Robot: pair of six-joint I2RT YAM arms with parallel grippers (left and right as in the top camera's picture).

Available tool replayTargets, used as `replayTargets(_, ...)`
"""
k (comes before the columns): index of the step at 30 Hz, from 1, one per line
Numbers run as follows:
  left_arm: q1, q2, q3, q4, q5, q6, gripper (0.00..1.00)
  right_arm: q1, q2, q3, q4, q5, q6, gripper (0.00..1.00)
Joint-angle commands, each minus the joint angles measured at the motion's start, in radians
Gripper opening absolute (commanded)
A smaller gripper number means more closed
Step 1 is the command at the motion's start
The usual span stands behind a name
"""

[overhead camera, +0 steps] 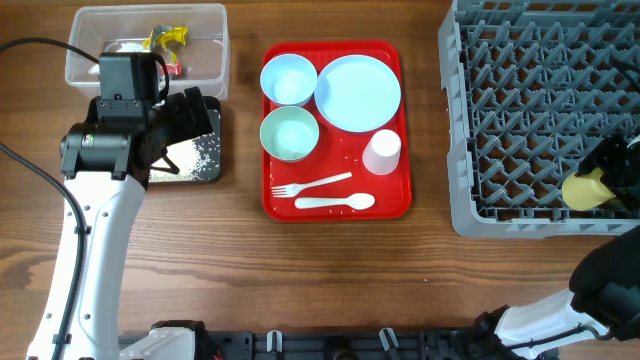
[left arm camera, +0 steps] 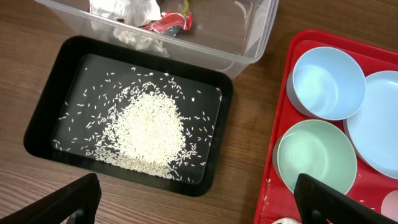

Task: Sort waste into correct bins and load items into the dishwasher rack
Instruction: 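Carry the yellow cup right and place it in the dish rack, then reach the right gripper to the white cup and grasp it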

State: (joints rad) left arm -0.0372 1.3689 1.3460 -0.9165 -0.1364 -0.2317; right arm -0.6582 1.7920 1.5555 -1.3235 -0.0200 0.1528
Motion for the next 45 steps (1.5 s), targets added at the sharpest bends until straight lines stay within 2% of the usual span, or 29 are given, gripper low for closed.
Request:
replayTargets(1, 0.005, 0.002, 0.002, 0.002, 0.001, -0.012, 1.00, -0.002, 0.018, -0.011, -0.001, 0.028, 0.011, 0.73)
replayTargets(4, 0.005, 0.002, 0.002, 0.002, 0.001, -0.012, 1.00, -0.002, 0.018, -0.010, 0.003, 0.027, 0.011, 0.81)
replayTargets(6, 0.005, 0.002, 0.002, 0.002, 0.001, -0.012, 1.00, -0.002, 0.018, -0.010, 0.003, 0.027, 0.010, 0.84)
replayTargets(10, 0.005, 0.002, 0.002, 0.002, 0.001, -0.013, 1.00, -0.002, 0.016, -0.003, 0.009, 0.007, 0.005, 0.86)
replayTargets(13, 0.005, 0.002, 0.002, 0.002, 0.001, -0.012, 1.00, 0.005, 0.003, 0.033, -0.009, -0.077, -0.032, 0.87)
replayTargets(16, 0.005, 0.002, 0.002, 0.002, 0.001, -0.012, 1.00, 0.060, -0.041, 0.100, -0.037, -0.121, -0.048, 0.90)
replayTargets(20, 0.005, 0.002, 0.002, 0.002, 0.001, -0.012, 1.00, 0.262, -0.129, 0.186, -0.043, -0.161, -0.025, 0.92)
replayTargets(23, 0.005, 0.002, 0.002, 0.002, 0.001, -0.012, 1.00, 0.483, -0.145, 0.213, 0.008, -0.159, 0.036, 0.93)
replayTargets(25, 0.005, 0.002, 0.002, 0.002, 0.001, -0.012, 1.00, 0.692, -0.123, 0.213, 0.103, -0.118, 0.106, 0.93)
replayTargets(30, 0.005, 0.002, 0.002, 0.002, 0.001, -0.012, 1.00, 0.930, 0.017, 0.213, 0.197, -0.048, 0.164, 0.94)
replayTargets(38, 0.005, 0.002, 0.002, 0.002, 0.001, -0.012, 1.00, 1.020, 0.286, 0.213, 0.183, -0.047, 0.163, 0.94)
replayTargets(45, 0.005, 0.002, 0.002, 0.002, 0.001, -0.012, 1.00, 1.020, 0.345, 0.203, 0.156, -0.047, 0.183, 0.93)
